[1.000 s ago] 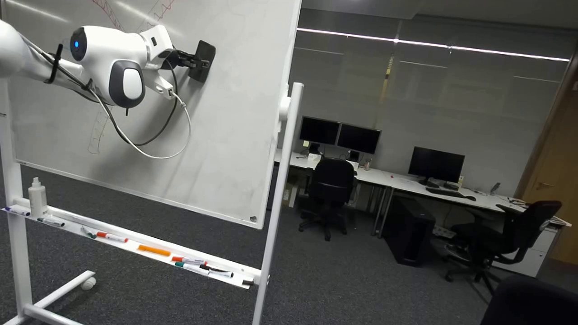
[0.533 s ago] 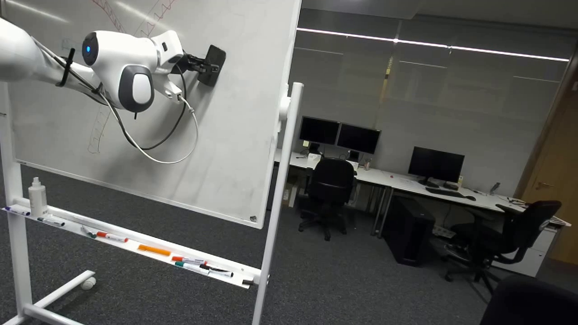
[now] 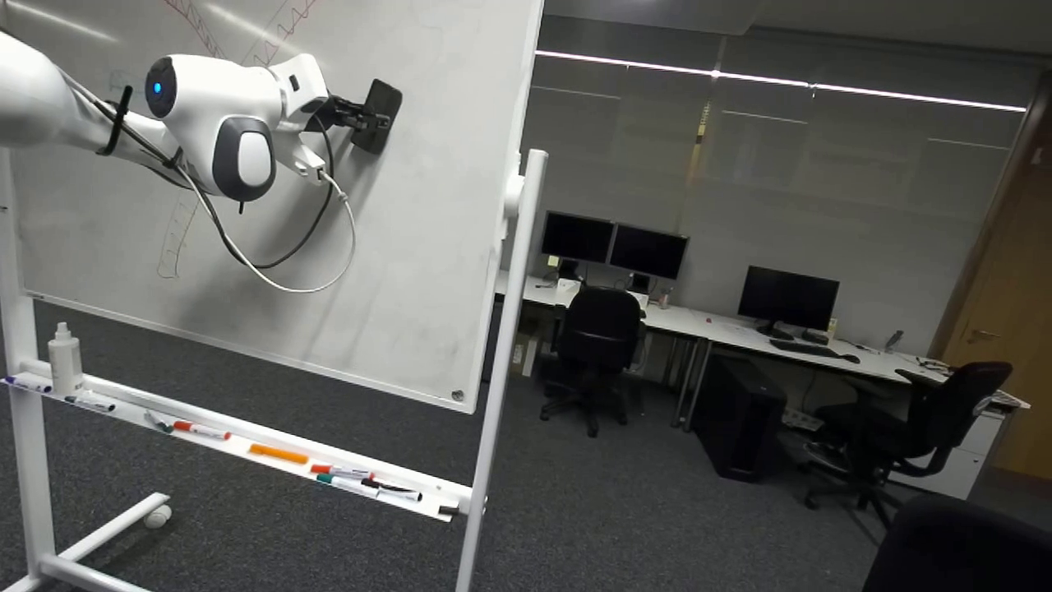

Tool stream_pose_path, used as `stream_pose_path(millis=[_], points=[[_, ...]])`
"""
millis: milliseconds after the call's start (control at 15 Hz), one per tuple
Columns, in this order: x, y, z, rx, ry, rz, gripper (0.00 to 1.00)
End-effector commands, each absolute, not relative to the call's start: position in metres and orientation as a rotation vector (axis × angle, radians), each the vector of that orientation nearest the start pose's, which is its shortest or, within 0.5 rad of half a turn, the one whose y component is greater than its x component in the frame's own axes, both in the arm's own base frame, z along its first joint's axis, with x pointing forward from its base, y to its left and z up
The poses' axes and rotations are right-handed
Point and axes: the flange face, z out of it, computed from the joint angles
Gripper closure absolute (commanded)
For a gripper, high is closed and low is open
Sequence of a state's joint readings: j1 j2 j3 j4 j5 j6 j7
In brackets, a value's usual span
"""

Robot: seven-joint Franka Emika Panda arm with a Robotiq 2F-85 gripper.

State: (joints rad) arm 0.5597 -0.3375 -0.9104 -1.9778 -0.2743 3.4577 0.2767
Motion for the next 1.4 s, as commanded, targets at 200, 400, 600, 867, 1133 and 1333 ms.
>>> stream_pose_path(millis=[200, 400, 600, 867, 1133, 1333], points=[[0.471, -0.132, 0.754, -2.015, 0.289, -2.283, 0.70], [0.467, -0.094, 0.749, -2.012, 0.213, -2.238, 0.70], [0.467, -0.049, 0.748, -2.006, 0.123, -2.202, 0.70], [0.474, -0.016, 0.754, -1.993, 0.111, -2.195, 0.70], [0.443, -0.031, 0.767, -1.948, 0.158, -2.220, 0.45], [0.439, -0.033, 0.767, -1.946, 0.159, -2.219, 0.45]])
